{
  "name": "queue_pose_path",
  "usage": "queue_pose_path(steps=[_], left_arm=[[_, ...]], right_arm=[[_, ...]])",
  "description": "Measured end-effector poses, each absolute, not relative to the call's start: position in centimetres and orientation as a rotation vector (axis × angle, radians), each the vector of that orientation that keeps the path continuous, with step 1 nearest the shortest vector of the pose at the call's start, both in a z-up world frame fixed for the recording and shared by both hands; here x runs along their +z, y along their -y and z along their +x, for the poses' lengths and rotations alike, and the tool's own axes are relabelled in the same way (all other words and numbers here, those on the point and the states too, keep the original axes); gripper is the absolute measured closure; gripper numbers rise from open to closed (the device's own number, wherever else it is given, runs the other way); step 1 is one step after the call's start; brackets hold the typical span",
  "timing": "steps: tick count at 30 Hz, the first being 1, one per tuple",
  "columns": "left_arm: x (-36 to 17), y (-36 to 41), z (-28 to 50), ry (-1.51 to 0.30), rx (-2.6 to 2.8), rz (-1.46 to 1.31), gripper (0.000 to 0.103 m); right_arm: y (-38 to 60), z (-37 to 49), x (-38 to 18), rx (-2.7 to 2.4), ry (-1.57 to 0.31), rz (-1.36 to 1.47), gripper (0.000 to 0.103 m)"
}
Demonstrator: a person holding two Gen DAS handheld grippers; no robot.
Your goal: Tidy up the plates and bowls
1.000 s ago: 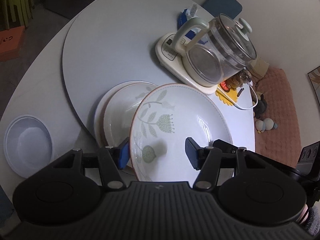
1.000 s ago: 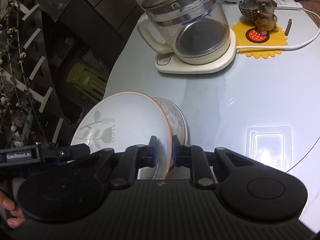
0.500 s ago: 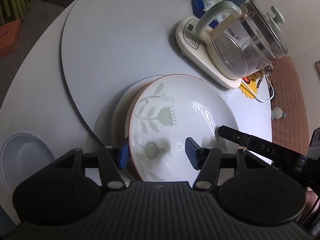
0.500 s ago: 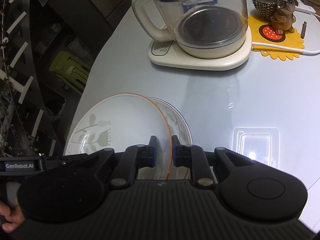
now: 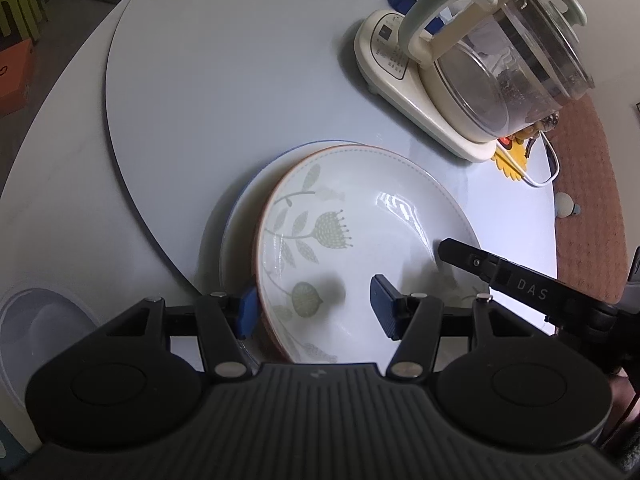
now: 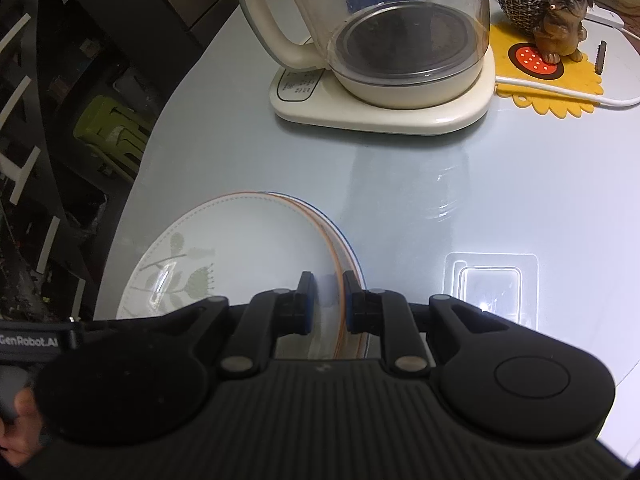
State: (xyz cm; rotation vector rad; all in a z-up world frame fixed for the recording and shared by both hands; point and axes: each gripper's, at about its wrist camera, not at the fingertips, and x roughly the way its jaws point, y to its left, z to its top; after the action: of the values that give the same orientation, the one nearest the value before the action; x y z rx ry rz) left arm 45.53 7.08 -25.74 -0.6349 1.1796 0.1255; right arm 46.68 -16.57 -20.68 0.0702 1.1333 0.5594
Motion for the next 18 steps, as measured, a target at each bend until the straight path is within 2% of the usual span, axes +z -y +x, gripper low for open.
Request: queue_pose_path(steps=[8, 18], left_arm=[[-25.5, -7.2, 46.6, -1.222, 0.126, -0.618, 0.040], [-26.4, -8.3, 46.7, -1.315, 0.156, -0.716, 0.040]], right_arm=[[16.2, 47.0, -20.9, 0.554, -1.132, 0.071, 0.084], [16.4, 47.1, -22.1, 0.529, -1.225, 0.160, 0.083]])
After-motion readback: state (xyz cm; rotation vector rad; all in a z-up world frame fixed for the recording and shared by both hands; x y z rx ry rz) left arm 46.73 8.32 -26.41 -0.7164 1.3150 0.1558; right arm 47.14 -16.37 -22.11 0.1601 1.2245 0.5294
